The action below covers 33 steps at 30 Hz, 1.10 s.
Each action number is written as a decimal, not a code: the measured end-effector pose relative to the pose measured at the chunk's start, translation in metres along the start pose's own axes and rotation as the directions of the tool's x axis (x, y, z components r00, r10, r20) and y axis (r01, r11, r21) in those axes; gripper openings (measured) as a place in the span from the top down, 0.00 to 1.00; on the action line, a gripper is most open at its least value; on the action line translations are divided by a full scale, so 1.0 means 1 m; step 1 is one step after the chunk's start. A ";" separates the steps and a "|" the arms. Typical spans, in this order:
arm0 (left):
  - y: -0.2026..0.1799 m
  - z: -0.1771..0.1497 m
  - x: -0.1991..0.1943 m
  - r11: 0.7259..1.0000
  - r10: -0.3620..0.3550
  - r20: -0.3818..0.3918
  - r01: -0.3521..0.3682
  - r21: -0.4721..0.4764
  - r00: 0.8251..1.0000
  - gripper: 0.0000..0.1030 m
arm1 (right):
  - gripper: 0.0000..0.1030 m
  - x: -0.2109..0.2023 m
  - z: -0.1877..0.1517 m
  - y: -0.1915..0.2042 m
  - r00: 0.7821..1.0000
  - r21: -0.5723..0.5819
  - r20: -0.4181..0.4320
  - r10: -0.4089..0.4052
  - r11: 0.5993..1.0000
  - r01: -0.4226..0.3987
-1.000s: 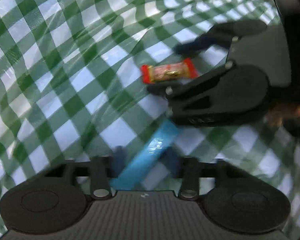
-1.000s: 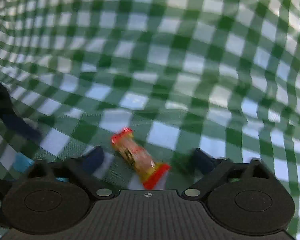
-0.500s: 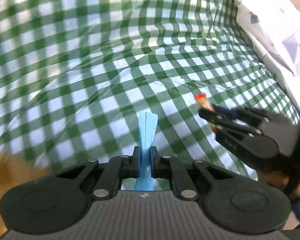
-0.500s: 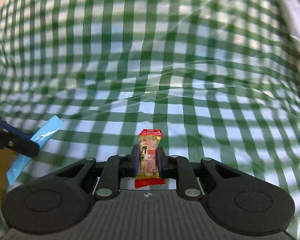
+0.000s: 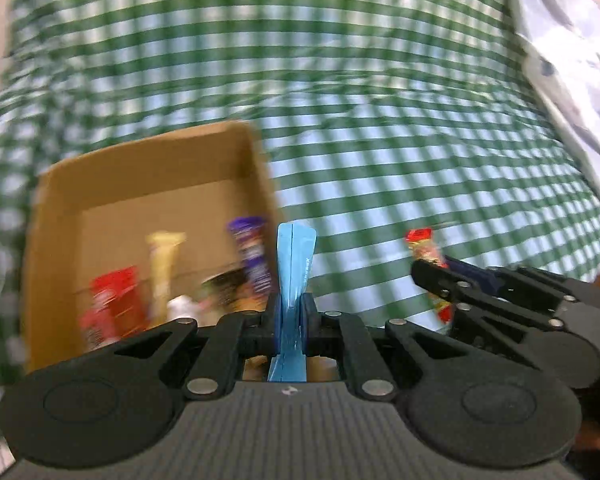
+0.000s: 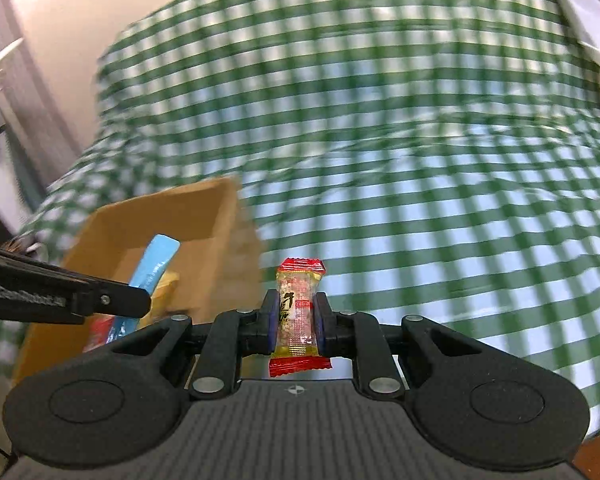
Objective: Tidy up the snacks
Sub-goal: 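Carry the blue stick and red candy over the box with both tools, then open both tools to drop the blue stick and red candy into the box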
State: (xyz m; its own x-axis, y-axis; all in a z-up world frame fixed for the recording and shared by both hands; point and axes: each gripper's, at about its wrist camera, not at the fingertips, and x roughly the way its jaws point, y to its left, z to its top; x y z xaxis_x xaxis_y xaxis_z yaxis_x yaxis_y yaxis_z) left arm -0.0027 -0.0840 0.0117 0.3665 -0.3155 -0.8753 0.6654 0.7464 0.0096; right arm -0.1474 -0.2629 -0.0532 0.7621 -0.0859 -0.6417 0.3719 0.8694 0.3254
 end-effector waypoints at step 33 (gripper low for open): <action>0.105 -0.084 -0.037 0.954 0.246 -0.032 -0.248 -0.169 0.969 0.00 | 0.01 -0.011 -0.046 0.152 0.992 -0.190 -0.105 -0.066 0.981 0.045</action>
State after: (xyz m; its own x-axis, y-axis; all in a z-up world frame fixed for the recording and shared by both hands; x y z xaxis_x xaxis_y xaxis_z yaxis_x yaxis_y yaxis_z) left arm -0.0013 0.0552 0.0047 0.4977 -0.1029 -0.8612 0.4341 0.8892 0.1446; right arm -0.1240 -0.1070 -0.0285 0.6761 -0.0913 -0.7311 0.2981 0.9414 0.1581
